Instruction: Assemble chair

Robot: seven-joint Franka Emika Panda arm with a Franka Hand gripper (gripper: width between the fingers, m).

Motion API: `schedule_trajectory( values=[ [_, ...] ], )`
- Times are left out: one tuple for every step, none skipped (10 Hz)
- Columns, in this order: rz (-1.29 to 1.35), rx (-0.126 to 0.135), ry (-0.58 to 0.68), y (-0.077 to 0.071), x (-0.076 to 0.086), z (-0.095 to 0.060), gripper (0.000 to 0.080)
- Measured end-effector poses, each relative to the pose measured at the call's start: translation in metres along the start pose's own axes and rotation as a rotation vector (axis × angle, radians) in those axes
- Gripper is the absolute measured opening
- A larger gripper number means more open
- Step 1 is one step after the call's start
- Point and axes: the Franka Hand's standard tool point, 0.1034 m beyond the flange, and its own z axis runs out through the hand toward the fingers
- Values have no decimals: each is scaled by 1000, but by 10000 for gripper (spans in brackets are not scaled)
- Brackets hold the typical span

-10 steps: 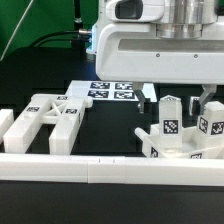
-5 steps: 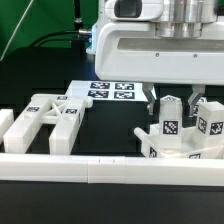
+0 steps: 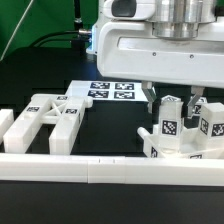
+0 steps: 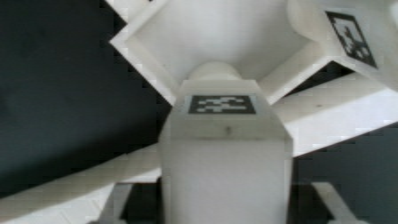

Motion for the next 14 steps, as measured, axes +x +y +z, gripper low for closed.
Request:
schedule_trajectory(
  values=[
    [98,1,-1,1,0,0,287],
    [226,0,-1,2,0,0,287],
    [353,-3,-4,1,-1,0,287],
    [464,-4,-5,1,-2,0,287],
    [570,-8,-6,0,-2,0,287],
    [642,-10,-7,1,-2,0,287],
    [685,-10,-11,2,-2,1,287],
    [763,-8,-22,3,-2,1,287],
    [854,-2,-32,4,-2,1,287],
    [938,0,-37,5,-2,2,287],
    [933,-1,-36,4,-2,2,287],
    [915,0,-36,4,-2,2,346],
    [880,0,-36,4,-2,2,541],
    [821,6,-32,3,-1,1,541]
  ],
)
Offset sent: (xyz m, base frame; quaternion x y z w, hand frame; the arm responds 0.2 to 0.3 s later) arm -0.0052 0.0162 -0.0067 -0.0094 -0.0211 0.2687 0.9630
